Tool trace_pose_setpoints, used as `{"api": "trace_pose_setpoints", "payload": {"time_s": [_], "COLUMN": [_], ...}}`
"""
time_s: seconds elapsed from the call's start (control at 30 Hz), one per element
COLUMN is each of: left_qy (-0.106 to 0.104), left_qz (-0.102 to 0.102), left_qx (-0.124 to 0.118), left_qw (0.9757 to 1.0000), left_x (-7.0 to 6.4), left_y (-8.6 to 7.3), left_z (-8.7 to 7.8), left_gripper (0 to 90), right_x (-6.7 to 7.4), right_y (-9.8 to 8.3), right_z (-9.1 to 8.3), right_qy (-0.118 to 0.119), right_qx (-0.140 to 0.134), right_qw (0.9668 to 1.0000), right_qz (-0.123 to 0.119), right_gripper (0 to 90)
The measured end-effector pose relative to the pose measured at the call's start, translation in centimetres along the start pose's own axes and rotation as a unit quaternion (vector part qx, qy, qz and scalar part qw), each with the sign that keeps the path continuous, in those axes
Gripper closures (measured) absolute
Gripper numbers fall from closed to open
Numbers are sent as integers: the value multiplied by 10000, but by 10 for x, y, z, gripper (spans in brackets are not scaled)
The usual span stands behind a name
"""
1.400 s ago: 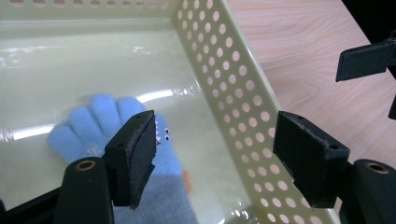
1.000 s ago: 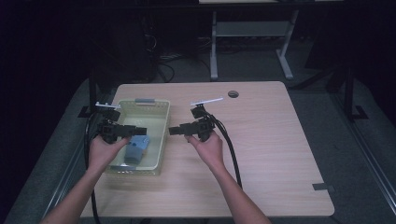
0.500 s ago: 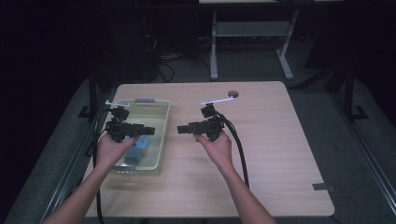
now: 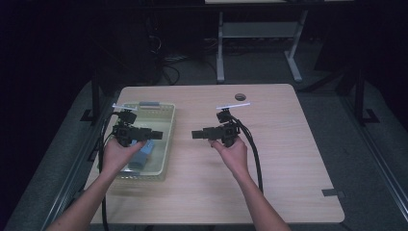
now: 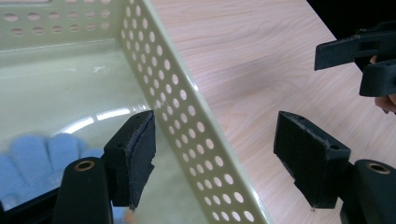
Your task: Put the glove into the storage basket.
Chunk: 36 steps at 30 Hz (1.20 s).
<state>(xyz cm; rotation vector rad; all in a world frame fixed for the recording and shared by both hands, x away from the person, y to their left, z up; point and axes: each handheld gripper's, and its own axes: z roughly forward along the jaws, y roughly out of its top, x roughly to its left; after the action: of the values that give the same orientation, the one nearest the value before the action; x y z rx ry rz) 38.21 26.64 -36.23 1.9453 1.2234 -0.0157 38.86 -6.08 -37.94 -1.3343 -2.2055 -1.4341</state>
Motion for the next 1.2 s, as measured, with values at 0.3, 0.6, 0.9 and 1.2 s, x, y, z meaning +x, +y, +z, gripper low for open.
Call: {"api": "trace_pose_setpoints", "payload": {"time_s": [0.3,0.6,0.9,1.2], "left_qy": [-129,-237,-352,-442], "left_qz": [14,135,172,207], "left_qx": [-61,-65,-28,-110], "left_qw": [9999,9996,9992,9987], "left_x": [-9,-22,-34,-45], "left_y": [4,10,12,14], "left_z": [6,16,28,36], "left_gripper": [294,290,285,270], "right_x": [-13,-29,-38,-49], "right_y": [-8,-16,-23,-28], "right_z": [-12,-27,-41,-55], "right_qy": [0,-78,-136,-238], "right_qx": [-74,-127,-184,-192], "right_qw": [9999,9995,9992,9988], "right_qz": [117,261,334,390], "right_gripper": [353,351,348,341]}}
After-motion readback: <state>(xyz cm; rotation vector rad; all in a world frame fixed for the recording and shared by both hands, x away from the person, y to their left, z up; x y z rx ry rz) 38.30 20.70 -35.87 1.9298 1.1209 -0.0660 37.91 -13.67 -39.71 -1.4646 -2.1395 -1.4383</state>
